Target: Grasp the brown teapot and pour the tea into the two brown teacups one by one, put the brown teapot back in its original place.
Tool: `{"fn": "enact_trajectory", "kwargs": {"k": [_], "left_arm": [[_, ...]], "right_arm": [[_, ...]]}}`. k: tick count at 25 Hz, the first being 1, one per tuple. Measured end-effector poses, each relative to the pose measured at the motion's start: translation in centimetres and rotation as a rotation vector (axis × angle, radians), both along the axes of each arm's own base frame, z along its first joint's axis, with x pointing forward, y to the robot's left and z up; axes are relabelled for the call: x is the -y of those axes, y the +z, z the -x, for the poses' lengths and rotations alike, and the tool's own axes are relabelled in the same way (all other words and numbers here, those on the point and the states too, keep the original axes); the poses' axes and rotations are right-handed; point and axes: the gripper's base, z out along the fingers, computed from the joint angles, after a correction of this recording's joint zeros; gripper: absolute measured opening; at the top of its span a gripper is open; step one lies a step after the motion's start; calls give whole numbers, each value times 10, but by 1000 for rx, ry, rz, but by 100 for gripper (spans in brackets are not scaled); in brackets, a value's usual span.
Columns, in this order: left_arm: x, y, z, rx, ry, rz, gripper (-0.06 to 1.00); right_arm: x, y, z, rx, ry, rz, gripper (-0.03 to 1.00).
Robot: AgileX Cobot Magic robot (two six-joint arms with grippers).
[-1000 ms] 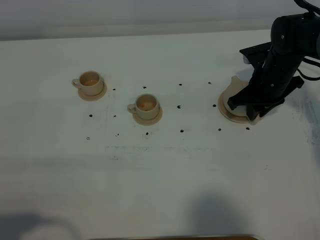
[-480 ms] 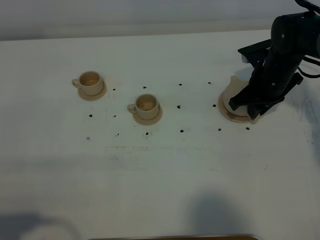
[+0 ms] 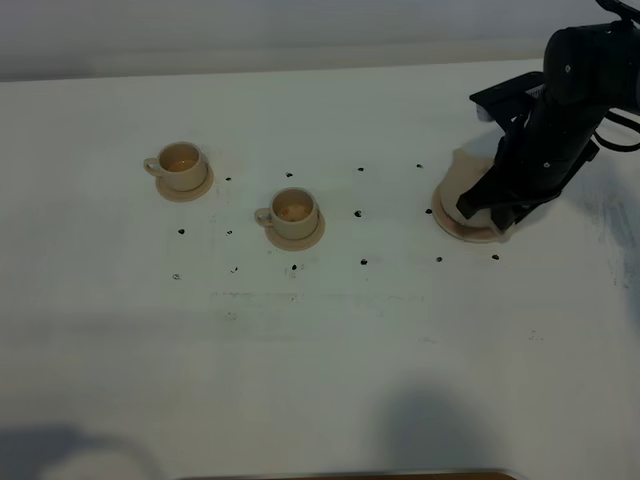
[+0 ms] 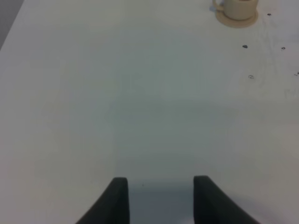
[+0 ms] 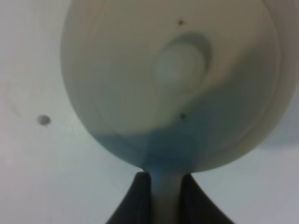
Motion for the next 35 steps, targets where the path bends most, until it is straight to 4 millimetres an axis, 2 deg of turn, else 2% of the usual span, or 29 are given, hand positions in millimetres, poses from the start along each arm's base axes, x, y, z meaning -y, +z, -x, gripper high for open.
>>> {"fn": "enact_trajectory", "kwargs": {"k": [7,12,24,35], "left_arm": [[0,0,0,0,0,0,31],[0,0,0,0,0,0,31],[0,0,0,0,0,0,31],[0,0,0,0,0,0,31]], "right_arm": [[-1,32,4,84,-7,-35,11],[-2,37,5,97,-1,-36,11],[-60,39,21,157,165,-27,11],[-99,40,40,200,332,40,11]]}}
